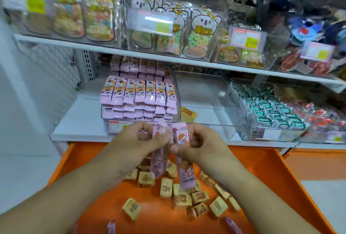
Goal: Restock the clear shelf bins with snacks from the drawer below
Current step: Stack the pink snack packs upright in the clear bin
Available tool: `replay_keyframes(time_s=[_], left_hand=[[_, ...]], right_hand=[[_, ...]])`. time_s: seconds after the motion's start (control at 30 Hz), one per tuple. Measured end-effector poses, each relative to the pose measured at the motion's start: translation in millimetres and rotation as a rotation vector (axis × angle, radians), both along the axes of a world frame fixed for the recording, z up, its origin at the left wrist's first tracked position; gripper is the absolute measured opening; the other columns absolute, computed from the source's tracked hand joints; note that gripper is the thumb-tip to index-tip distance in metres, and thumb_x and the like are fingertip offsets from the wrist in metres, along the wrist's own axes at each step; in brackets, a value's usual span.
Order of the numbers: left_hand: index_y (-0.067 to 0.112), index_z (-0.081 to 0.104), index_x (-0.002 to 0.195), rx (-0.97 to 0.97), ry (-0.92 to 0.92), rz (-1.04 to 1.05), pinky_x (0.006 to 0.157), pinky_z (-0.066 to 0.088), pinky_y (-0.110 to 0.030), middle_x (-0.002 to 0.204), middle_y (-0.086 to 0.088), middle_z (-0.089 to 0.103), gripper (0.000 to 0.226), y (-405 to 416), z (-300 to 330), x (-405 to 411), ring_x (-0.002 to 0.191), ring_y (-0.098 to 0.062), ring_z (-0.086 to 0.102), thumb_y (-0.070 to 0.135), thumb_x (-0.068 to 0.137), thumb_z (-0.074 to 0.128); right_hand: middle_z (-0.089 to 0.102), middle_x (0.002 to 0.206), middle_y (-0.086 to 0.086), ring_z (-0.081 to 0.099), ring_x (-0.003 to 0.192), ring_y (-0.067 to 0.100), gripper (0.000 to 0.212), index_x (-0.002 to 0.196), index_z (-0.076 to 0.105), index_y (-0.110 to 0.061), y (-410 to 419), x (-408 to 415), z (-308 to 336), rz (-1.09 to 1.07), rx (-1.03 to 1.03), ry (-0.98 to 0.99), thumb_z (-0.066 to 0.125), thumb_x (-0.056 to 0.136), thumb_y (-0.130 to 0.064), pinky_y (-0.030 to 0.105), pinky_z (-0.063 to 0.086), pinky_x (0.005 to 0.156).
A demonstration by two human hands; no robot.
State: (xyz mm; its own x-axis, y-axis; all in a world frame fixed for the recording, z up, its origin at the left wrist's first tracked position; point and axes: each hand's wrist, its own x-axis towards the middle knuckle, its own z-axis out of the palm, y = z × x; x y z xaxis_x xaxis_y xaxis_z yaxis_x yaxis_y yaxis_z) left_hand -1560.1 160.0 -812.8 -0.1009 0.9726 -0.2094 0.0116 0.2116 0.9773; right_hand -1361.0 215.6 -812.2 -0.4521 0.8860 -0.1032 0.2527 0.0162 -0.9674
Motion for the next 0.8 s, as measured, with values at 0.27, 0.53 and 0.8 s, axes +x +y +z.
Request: replay_keyframes(time_s=[0.27, 0.53, 0.8], left_hand=[[0.009, 0.067, 0.105, -0.08, -0.165, -0.001, 0.094, 0.057, -0.055, 0.102, -0.012, 0.078, 0.023, 8, 5, -12, 0.099, -0.032, 0.075, 0.019, 0.088, 0.079], [0.013, 0.07, 0.111, -0.029, -0.107, 0.035, 0.087, 0.052, -0.041, 0.102, -0.013, 0.078, 0.033, 13, 6, -27, 0.094, -0.027, 0.073, 0.002, 0.082, 0.082], [0.037, 0.07, 0.104, 0.074, 0.04, 0.1, 0.089, 0.051, -0.03, 0.098, 0.022, 0.075, 0.032, 15, 8, -12, 0.097, 0.003, 0.069, 0.029, 0.078, 0.088]], right_hand=[[0.073, 0.09, 0.021, 0.072, 0.076, 0.021, 0.037, 0.098, 0.049, 0.011, 6, -20, -3, -0.053, -0.054, 0.192, 0.08, 0.087, -0.006, 0.029, 0.058, 0.066], [0.066, 0.099, 0.029, 0.066, 0.082, 0.031, 0.033, 0.1, 0.056, -0.006, 24, -17, -12, -0.015, -0.124, 0.312, 0.074, 0.072, -0.004, 0.043, 0.051, 0.079], [0.069, 0.119, 0.004, 0.075, 0.096, 0.025, 0.023, 0.113, 0.066, -0.02, 17, -20, 2, -0.138, 0.084, 0.21, 0.076, 0.094, -0.011, 0.055, 0.057, 0.096]])
